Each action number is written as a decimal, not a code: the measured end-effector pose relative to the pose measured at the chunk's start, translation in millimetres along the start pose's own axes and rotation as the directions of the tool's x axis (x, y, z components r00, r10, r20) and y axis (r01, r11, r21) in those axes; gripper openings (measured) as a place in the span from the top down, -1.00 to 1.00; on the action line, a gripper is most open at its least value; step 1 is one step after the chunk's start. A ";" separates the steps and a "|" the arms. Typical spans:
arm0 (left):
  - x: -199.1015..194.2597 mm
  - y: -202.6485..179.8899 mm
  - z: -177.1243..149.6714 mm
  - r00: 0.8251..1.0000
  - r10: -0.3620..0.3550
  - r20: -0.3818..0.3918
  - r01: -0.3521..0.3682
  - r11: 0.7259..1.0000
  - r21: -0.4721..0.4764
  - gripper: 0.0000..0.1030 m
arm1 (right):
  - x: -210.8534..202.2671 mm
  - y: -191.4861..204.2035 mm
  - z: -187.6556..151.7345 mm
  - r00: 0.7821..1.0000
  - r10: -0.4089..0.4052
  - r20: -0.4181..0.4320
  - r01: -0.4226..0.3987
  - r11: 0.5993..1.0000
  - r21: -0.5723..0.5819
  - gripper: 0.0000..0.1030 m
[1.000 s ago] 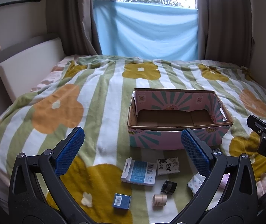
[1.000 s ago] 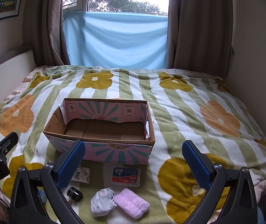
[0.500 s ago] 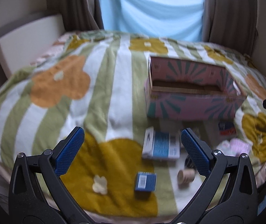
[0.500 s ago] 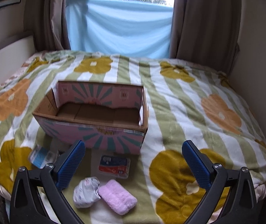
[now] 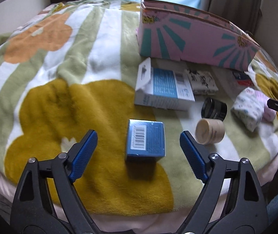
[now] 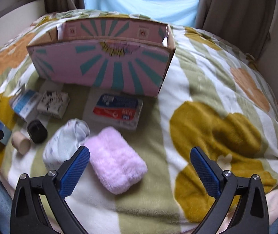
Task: Organize objects
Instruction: 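Grasp the small blue barcode box with the left gripper while the right grasps the pink towel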
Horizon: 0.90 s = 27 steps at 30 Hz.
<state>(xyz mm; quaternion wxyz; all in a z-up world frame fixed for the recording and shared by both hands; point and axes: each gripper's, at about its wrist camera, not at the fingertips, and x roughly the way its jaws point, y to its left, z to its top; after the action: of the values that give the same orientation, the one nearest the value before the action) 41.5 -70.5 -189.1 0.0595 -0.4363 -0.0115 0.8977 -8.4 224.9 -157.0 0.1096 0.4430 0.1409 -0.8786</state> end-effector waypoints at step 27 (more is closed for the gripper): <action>12.9 -1.1 0.4 1.000 -0.018 -0.021 0.018 1.000 0.015 0.32 | 2.0 15.9 -6.0 0.994 0.107 0.002 -0.107 0.992 -0.070 0.13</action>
<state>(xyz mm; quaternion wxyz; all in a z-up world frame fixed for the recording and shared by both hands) 33.4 -67.9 -198.8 0.0713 -0.4450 -0.0078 0.8927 0.0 211.9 -164.5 0.1723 0.4432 0.1470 -0.8673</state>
